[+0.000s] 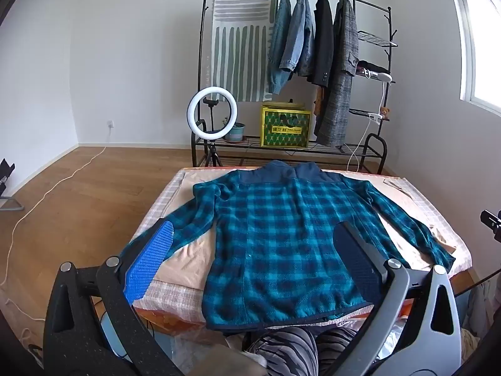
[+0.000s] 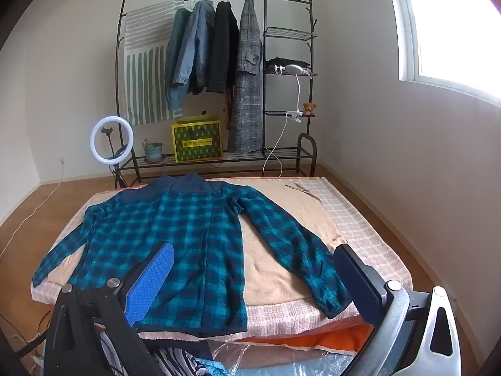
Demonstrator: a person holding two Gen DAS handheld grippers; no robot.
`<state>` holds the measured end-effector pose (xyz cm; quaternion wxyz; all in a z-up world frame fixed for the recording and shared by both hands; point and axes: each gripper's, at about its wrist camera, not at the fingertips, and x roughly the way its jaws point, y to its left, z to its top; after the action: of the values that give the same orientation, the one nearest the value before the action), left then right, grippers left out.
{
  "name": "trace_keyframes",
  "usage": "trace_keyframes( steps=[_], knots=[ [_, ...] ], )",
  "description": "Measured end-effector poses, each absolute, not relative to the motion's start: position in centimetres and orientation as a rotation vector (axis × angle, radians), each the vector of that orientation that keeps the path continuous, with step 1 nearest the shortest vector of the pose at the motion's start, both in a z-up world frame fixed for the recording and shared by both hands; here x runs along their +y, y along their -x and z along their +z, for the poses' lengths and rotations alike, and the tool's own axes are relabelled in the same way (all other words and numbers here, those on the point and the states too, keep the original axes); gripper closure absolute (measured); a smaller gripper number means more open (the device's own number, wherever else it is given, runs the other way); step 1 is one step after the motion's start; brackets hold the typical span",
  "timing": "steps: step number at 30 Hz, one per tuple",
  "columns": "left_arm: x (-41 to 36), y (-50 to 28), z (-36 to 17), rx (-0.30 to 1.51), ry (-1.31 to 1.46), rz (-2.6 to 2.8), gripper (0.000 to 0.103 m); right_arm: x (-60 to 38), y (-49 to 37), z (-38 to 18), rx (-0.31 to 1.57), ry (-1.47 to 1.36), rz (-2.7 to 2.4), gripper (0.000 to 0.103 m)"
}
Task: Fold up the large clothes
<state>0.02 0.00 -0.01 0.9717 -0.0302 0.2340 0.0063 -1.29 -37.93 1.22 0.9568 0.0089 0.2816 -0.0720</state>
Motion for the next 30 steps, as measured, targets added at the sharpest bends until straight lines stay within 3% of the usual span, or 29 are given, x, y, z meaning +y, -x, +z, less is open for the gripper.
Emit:
trace_keyframes(
  steps=[30],
  knots=[
    [0.38, -0.03, -0.11, 0.463, 0.076, 0.015, 0.000, -37.42, 1.09, 1.61, 0.547, 0.014, -0.159, 0.000]
  ],
)
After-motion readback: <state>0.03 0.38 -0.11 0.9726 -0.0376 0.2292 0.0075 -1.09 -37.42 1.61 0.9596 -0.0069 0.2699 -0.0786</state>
